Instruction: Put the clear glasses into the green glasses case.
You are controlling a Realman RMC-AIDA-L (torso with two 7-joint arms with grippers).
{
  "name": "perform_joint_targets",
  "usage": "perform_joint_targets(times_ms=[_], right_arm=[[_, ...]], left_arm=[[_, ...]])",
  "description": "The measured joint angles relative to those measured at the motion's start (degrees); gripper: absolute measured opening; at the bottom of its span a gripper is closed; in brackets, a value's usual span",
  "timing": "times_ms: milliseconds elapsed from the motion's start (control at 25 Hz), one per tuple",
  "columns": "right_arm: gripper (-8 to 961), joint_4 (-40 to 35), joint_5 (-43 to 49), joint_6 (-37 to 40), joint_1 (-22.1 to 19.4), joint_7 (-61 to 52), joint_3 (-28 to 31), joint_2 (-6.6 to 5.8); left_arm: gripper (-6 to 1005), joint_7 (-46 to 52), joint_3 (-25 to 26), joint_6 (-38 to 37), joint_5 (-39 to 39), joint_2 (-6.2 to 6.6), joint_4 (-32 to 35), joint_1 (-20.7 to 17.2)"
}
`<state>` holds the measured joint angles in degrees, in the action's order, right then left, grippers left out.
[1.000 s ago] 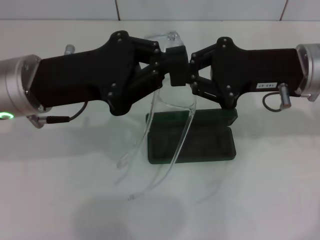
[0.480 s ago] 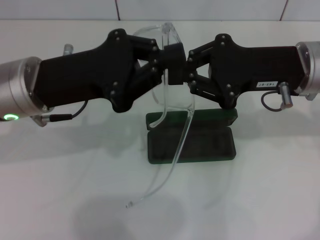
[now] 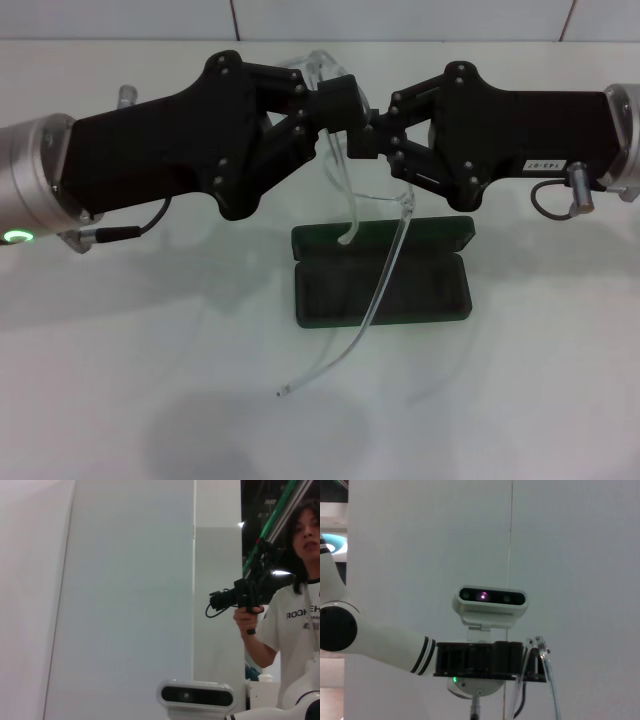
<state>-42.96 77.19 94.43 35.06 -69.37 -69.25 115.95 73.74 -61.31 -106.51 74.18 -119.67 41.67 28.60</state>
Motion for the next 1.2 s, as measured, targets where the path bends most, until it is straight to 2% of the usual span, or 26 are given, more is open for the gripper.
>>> perform_joint_targets(times_ms=[1200], right_arm=[[70, 0.1, -1.8, 0.4, -0.6, 0.6, -0.7, 0.16]], left_arm=[[31, -1.4, 0.2, 0.2, -0.1, -0.12, -1.3, -0.8]])
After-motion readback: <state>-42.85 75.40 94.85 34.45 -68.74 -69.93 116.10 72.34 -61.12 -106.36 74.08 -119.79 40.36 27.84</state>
